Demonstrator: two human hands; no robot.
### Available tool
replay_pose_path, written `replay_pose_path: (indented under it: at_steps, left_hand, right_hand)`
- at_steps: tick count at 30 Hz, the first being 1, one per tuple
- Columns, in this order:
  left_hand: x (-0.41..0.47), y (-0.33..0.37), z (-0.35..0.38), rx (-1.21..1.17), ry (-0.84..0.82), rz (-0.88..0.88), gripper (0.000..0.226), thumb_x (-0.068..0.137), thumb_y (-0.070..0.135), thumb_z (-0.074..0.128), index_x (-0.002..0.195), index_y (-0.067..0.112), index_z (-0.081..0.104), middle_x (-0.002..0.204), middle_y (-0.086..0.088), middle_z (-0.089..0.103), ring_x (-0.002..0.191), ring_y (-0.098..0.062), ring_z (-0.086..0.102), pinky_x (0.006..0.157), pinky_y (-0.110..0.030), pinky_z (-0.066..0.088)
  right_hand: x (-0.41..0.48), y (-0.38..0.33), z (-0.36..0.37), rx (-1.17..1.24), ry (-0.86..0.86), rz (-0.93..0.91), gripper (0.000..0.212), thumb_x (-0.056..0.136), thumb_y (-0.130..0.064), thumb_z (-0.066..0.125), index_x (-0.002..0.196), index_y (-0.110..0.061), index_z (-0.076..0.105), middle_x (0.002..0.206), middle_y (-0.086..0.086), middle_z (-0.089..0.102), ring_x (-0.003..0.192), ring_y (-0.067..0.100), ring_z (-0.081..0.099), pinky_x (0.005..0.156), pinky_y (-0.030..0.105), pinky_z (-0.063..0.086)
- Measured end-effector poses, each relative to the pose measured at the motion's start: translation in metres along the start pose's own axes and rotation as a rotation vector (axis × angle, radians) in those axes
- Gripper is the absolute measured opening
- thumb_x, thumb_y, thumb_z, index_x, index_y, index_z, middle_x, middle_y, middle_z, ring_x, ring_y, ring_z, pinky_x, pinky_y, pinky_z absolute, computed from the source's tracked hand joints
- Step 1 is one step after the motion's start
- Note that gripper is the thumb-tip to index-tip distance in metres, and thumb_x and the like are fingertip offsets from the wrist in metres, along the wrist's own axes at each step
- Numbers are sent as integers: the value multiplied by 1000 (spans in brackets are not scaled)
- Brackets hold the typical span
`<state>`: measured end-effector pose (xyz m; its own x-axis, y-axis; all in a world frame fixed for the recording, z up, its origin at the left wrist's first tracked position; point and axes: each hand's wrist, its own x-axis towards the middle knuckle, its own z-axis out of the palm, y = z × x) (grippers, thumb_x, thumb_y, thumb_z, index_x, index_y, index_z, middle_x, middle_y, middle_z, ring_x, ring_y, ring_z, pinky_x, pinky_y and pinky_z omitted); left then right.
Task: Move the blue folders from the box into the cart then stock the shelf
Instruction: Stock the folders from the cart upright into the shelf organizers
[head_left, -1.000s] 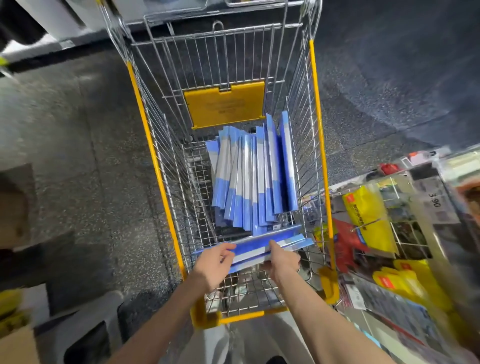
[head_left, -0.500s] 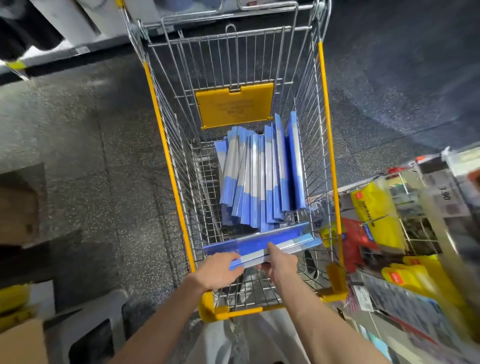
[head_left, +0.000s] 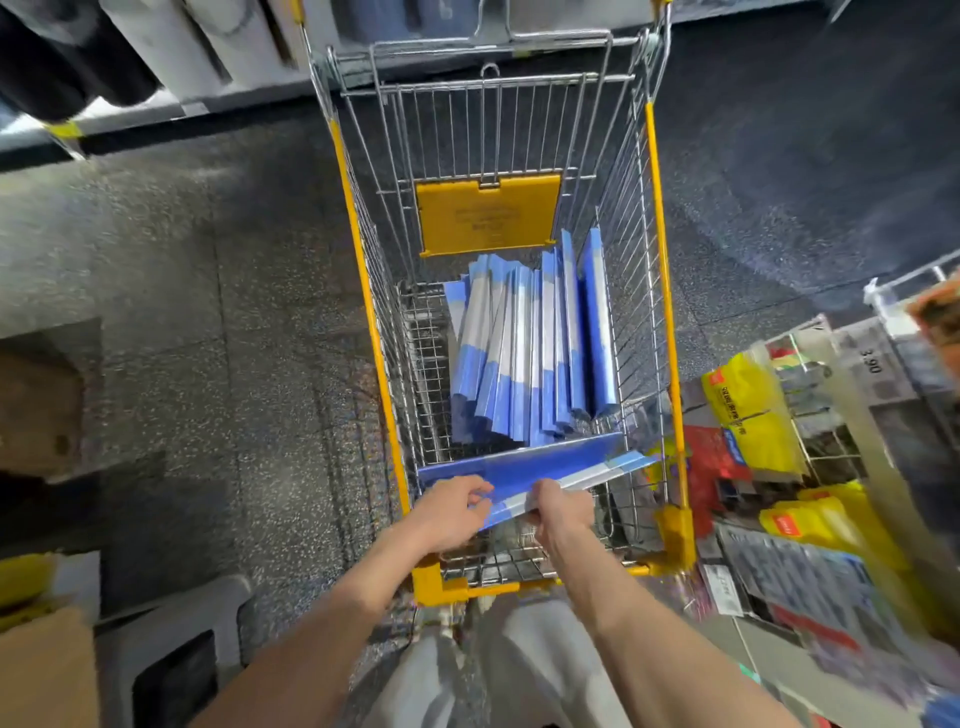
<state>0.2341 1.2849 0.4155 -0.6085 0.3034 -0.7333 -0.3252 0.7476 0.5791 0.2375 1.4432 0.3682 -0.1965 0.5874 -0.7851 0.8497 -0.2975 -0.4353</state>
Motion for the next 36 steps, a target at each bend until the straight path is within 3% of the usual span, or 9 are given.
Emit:
replay_pose_path:
  at_steps: [6,9,12,17,19,22,25,28,36]
  left_hand:
    - [-13,17,-14,69,3,82,37,104,32,44,138,25,56,95,9,69,79,-13,64,74,-27,46]
    - [-25,23,-17,158,-46,128,40,105,38,42,140,26,55,121,5,67,102,-16,65,91,-29,48]
    - [-38,27,-17,184,-61,200,38,105,37,40,127,16,63,92,6,63,78,-12,57,86,-34,47]
    - [-62,45,-15,79,-49,314,40,102,45,41,92,11,60,73,-11,50,63,-18,42,69,-37,36]
    - [-71,55,-13,57,-75,340,46,96,65,40,120,35,65,95,-3,70,82,-17,61,83,-36,46]
    - [-83,75,-7,-16,-79,372,58,90,80,34,135,51,56,136,12,59,121,-12,55,103,-31,43]
    - [-87,93,-2,-119,-29,366,52,92,74,25,113,46,62,115,1,59,102,-19,55,88,-35,42]
    - [-88,103,-4,-208,79,414,58,96,67,35,134,29,59,139,7,56,131,-15,50,112,-36,37]
    - [-99,128,-44,-415,316,384,99,80,76,62,156,21,30,153,1,44,140,-25,45,114,-41,37]
  right_hand:
    - [-67,-39,-30,114,-80,-24,5,71,11,59,72,7,57,63,15,58,49,25,55,44,33,50]
    - [-78,-41,-40,95,-96,-72,19,66,8,61,85,11,62,69,20,63,49,26,57,38,30,51]
    - [-93,-42,-54,134,-145,-124,28,61,9,59,87,16,60,70,19,60,58,30,59,46,51,58]
    - [-115,-44,-83,229,-166,-233,41,59,11,63,101,10,61,88,22,62,57,26,59,46,42,56]
    - [-137,-48,-99,234,-189,-254,22,70,15,61,90,7,60,79,19,61,53,24,57,37,32,50]
    - [-162,-49,-120,235,-240,-309,17,81,17,58,76,0,57,63,12,59,41,19,59,33,24,46]
    - [-185,-50,-143,199,-277,-405,14,76,11,70,83,1,62,57,11,60,41,19,57,38,24,45]
    - [-209,-57,-175,97,-337,-552,17,75,6,74,90,-1,70,59,7,65,40,14,57,38,19,41]
    - [-229,-85,-233,-115,-592,-793,34,79,-9,78,112,-15,73,109,3,76,101,26,72,93,47,56]
